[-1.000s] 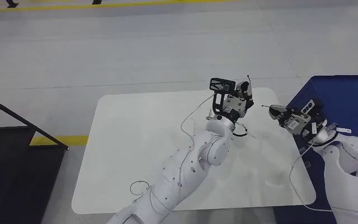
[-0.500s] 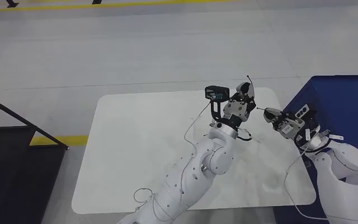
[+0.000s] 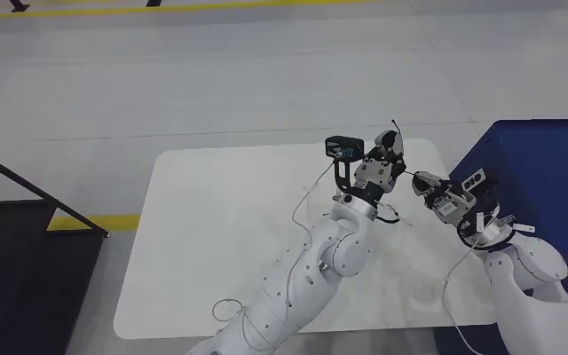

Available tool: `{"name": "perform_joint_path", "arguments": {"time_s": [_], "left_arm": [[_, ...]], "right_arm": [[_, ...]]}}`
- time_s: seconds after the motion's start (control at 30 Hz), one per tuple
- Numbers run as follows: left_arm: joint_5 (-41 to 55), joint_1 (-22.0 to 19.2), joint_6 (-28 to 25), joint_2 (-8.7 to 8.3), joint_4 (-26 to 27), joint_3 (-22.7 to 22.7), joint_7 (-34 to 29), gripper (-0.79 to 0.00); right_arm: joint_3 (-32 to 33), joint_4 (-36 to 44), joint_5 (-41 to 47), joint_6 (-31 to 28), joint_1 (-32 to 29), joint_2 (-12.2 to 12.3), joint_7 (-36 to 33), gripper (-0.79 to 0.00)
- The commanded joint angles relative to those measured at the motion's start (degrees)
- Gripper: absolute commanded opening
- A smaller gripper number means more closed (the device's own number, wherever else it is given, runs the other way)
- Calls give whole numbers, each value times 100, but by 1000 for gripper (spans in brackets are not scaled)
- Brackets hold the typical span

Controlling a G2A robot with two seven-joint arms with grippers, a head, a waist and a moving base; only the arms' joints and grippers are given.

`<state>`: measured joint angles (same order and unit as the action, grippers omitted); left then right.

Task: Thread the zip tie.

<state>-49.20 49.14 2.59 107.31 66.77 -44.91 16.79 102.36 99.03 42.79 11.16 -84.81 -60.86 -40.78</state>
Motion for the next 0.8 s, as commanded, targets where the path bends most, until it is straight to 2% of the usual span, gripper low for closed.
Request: {"name": "perform_joint_path", "arguments": {"time_s": [0.0,0.4,0.77], "left_arm": [[0,0,0,0,0,0,0,-785],[-296,223,-29,-35,220,-101,-199,-785],[-399,206,-47,20,105,-112,-281,-785]], "right_arm": [[1,2,1,-3,-2,0,-3,-785],[-79,86,82,18,24,-14,239,-785],[-81,78,-9,17,47,3,155,-785]]}}
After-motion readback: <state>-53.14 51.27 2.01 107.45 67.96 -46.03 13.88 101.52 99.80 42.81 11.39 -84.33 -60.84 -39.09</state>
